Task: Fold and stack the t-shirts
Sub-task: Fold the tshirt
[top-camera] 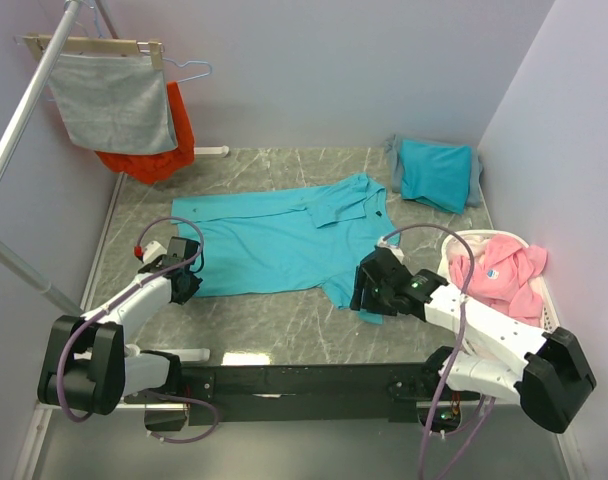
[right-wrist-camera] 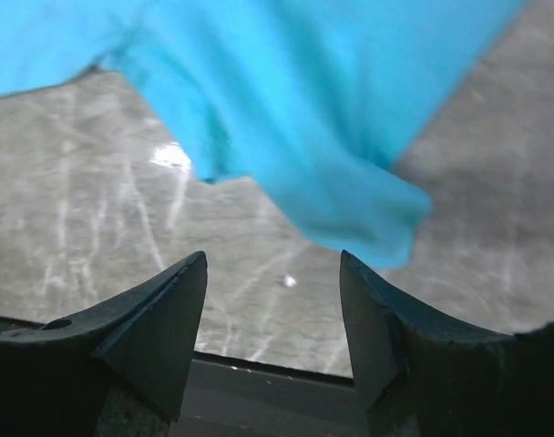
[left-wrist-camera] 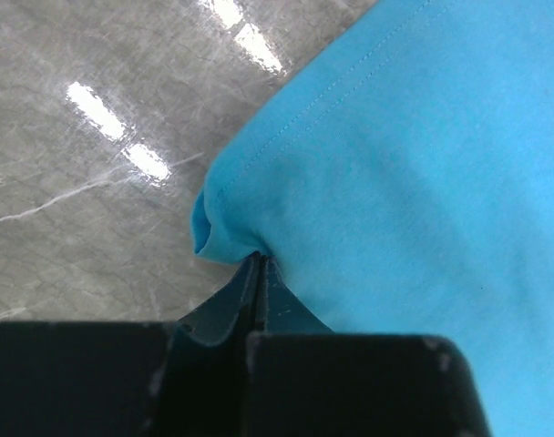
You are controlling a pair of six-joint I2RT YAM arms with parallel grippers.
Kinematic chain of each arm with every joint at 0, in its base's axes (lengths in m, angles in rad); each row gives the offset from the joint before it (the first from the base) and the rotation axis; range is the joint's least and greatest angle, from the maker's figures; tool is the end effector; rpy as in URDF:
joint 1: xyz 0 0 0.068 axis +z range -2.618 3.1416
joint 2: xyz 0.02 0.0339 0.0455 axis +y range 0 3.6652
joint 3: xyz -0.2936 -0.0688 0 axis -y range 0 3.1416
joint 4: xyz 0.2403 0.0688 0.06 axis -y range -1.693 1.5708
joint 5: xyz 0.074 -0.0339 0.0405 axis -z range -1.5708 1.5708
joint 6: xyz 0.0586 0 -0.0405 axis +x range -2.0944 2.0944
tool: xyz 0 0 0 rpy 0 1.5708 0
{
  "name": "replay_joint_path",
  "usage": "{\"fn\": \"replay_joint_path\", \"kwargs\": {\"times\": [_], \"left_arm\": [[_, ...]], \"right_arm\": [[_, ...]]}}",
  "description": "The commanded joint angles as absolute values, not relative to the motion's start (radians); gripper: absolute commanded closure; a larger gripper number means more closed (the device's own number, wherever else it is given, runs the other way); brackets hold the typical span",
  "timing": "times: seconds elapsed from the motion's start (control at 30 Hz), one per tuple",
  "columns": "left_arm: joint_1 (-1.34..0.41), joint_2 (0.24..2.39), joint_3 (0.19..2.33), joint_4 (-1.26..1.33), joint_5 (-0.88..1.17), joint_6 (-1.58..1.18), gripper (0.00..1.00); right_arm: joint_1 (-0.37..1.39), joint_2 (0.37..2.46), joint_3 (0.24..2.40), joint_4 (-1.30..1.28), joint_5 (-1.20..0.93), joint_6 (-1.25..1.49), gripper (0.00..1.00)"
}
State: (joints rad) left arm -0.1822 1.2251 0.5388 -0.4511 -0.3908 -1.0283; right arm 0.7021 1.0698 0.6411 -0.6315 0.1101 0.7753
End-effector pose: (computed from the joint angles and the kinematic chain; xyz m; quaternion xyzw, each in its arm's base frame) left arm 0.1990 -0.0140 0.1675 -0.4314 0.8564 0.0359 0.2813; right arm 0.1470 0.1159 0.2103 0.0492 0.9650 0.1304 0.2223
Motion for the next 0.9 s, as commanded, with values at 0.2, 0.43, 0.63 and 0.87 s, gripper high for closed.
{"fn": "replay_joint_path", "kwargs": {"times": [0.2,0.43,0.63,0.87], "left_arm": [[-0.181,1.212,0.511,-0.431,-0.347,-0.999,0.99],[-0.181,1.210,0.509,-0.430,-0.344,-0.996,0.99],[-0.181,1.212,0.511,-0.426,-0.342,-0.994,0.99],[-0.181,1.216,0.511,-0.425,-0.339,-0.991,0.99]], "right_arm": [[0.727,1.238,0.716,-0.408,0.023,0.618,0.34],[0.776,1.354,0.784,-0.374,0.006,0.581,0.34],[0.808,1.463,0.815,-0.371,0.032,0.571,0.34],[0.822,1.583,0.867,-0.428,0.121,0.554,0.39]]}}
